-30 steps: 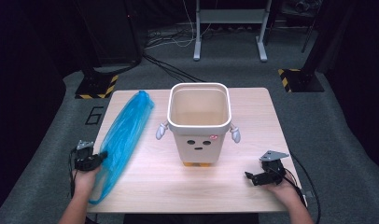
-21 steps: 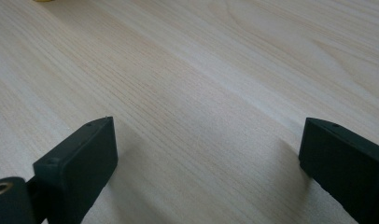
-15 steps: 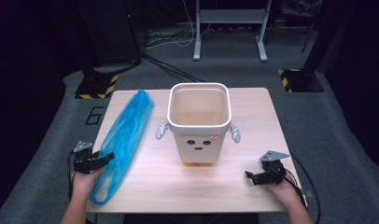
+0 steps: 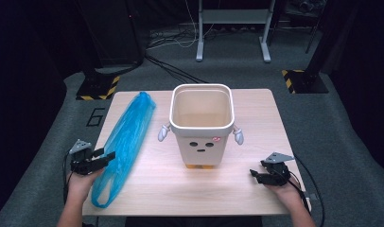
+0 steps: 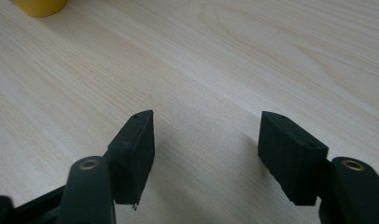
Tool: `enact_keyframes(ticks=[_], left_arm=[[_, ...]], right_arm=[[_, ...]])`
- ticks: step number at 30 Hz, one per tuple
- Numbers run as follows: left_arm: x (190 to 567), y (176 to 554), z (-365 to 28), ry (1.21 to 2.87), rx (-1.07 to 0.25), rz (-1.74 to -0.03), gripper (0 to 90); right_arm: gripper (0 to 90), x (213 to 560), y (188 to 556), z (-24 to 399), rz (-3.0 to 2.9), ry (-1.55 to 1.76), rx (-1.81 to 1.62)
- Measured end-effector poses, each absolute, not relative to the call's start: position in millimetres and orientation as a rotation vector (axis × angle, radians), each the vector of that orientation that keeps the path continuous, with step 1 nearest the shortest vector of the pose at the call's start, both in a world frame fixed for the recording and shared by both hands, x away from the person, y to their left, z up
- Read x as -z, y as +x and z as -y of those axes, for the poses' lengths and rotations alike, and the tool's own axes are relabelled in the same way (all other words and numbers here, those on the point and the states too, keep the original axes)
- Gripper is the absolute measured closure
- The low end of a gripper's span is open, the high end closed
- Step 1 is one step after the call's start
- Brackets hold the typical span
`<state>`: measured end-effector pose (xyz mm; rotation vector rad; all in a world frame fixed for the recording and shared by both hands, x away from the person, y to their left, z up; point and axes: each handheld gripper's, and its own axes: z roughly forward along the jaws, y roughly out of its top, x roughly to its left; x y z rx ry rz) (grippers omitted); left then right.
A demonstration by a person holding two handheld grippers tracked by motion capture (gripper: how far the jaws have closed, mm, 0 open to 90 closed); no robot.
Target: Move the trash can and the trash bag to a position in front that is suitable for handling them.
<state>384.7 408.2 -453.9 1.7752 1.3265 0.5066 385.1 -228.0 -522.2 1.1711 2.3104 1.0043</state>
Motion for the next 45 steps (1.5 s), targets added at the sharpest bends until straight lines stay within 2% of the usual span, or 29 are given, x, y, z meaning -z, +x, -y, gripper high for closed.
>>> enact_keyframes(ticks=[10, 13, 18, 34, 40, 45], left_arm=[[436.6, 389.0, -388.3, 1.791, -0.440, -1.245, 41.5], [431.9, 390.6, -380.1, 1.818, -0.425, -1.205, 45.2], [421.0, 393.8, -362.5, 1.883, -0.429, -1.145, 44.5], [397.6, 410.6, -302.7, 2.000, -0.333, -0.951, 48.0], [388.4, 409.9, -285.1, 2.005, -0.287, -0.834, 45.1], [383.6, 412.1, -272.9, 2.025, -0.301, -0.801, 42.9]], right_arm=[[42.8, 501.5, 381.9, 215.6, -2.307, 1.150, -0.971], [42.8, 491.9, 380.9, 214.1, -2.289, 1.152, -0.994], [42.7, 477.5, 379.3, 214.4, -2.272, 1.164, -1.036], [39.0, 432.1, 380.6, 198.0, -2.299, 1.095, -1.160], [35.2, 414.5, 381.0, 186.7, -2.305, 1.032, -1.186], [32.7, 405.7, 386.5, 177.6, -2.278, 1.028, -1.202]])
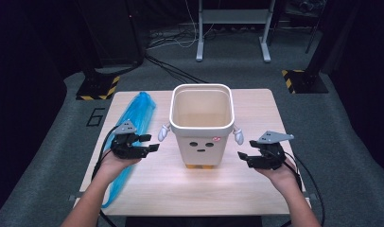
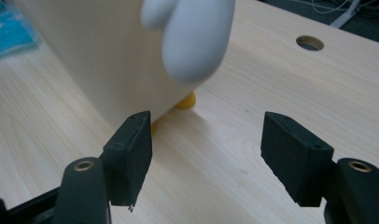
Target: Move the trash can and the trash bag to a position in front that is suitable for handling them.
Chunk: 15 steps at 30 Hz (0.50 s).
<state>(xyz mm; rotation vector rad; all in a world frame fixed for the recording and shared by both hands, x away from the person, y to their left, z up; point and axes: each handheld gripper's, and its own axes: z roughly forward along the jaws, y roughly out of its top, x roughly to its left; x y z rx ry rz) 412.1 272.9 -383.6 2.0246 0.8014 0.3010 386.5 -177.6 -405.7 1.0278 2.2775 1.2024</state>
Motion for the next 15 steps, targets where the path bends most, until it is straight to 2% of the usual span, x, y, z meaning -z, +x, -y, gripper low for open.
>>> enact_keyframes(ticks=[8, 15], left_arm=[[376.7, 417.5, -256.4, 2.055, -0.321, -0.747, 42.8], [371.7, 418.4, -247.7, 2.040, -0.318, -0.721, 44.7]], right_arm=[[33.6, 395.4, 392.0, 166.5, -2.240, 1.004, -1.212], [40.7, 388.2, 394.8, 160.8, -2.201, 1.004, -1.218]])
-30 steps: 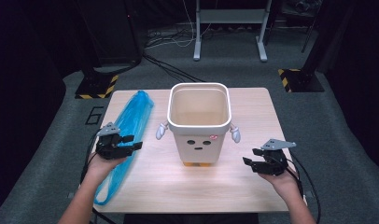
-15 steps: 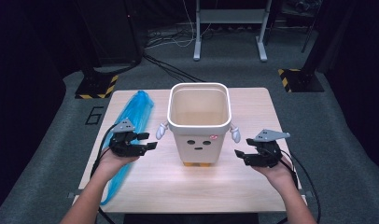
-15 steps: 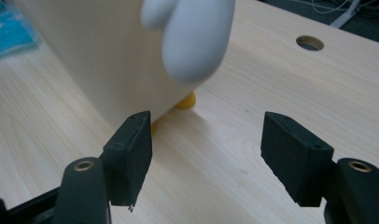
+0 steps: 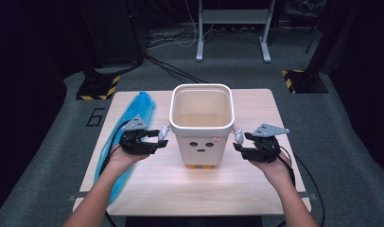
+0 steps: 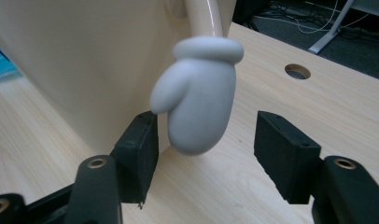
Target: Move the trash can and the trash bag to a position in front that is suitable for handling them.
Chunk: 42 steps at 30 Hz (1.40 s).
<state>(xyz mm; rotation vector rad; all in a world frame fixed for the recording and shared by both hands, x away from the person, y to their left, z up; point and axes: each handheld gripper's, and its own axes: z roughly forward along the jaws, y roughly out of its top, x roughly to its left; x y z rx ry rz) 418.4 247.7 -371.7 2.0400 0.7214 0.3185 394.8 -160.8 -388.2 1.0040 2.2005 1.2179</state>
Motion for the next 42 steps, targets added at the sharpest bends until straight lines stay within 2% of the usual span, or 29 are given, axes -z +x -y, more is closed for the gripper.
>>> enact_keyframes(ticks=[5, 12, 22, 42], left_arm=[[371.4, 422.0, -240.9, 2.043, -0.316, -0.708, 49.8], [371.9, 426.6, -235.1, 2.043, -0.322, -0.691, 57.7], [371.1, 433.7, -232.2, 1.993, -0.259, -0.701, 55.4], [367.0, 420.0, -239.0, 1.995, -0.263, -0.689, 55.2]], right_arm=[[49.1, 385.7, 397.4, 156.0, -2.216, 0.989, -1.230], [52.7, 385.3, 400.9, 149.5, -2.227, 0.953, -1.230], [51.9, 382.7, 406.8, 146.9, -2.219, 0.979, -1.252], [52.1, 377.6, 394.3, 138.3, -2.211, 0.923, -1.269]])
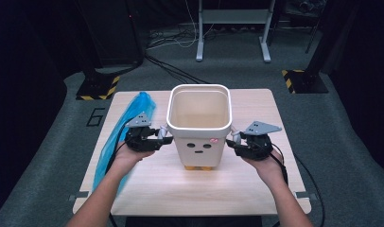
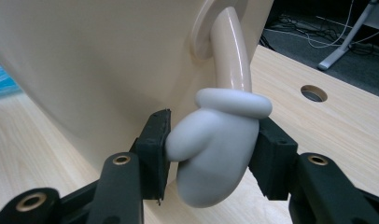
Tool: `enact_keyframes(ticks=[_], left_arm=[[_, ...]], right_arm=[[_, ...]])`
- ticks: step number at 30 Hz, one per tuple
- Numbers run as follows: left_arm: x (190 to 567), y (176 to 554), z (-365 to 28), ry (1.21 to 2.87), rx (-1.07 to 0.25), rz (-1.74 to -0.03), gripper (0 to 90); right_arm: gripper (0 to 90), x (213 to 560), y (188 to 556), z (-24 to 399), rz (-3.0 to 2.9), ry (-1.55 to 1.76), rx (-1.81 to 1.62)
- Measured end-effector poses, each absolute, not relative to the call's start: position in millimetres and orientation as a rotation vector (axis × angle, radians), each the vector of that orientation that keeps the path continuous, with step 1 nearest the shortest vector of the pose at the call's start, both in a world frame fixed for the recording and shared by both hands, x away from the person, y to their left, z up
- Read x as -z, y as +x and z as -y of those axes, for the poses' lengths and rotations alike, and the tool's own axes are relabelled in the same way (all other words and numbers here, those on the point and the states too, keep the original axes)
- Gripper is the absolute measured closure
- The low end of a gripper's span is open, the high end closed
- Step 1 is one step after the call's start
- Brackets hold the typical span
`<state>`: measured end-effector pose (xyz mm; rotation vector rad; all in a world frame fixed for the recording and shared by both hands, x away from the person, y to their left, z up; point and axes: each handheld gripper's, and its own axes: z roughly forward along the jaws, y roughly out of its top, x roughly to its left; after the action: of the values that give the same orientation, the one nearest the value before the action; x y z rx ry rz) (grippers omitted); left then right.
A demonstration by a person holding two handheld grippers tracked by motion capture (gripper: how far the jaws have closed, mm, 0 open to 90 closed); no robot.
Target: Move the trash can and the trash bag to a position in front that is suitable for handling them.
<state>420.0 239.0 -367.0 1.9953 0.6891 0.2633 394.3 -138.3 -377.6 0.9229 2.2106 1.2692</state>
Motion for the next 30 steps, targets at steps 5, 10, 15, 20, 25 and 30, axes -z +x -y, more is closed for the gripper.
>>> enact_keyframes(ticks=[5, 10, 15, 20, 25, 30], left_arm=[[364.4, 409.9, -244.8, 1.994, -0.273, -0.674, 55.2], [362.1, 398.3, -251.3, 1.993, -0.280, -0.666, 55.2], [362.9, 386.8, -254.6, 1.991, -0.289, -0.653, 55.2], [363.0, 378.4, -255.2, 1.975, -0.285, -0.646, 55.2], [364.8, 369.2, -252.5, 1.972, -0.291, -0.631, 55.2], [370.4, 360.4, -249.0, 1.967, -0.279, -0.618, 55.1]], right_arm=[[52.0, 375.2, 386.0, 133.6, -2.221, 0.890, -1.266], [51.9, 374.6, 377.1, 128.5, -2.246, 0.858, -1.256], [51.9, 374.2, 367.2, 125.1, -2.263, 0.846, -1.251], [51.9, 373.5, 360.6, 125.8, -2.263, 0.845, -1.258], [51.9, 373.9, 352.7, 128.8, -2.253, 0.832, -1.261], [51.9, 375.8, 343.1, 133.5, -2.239, 0.821, -1.263]])
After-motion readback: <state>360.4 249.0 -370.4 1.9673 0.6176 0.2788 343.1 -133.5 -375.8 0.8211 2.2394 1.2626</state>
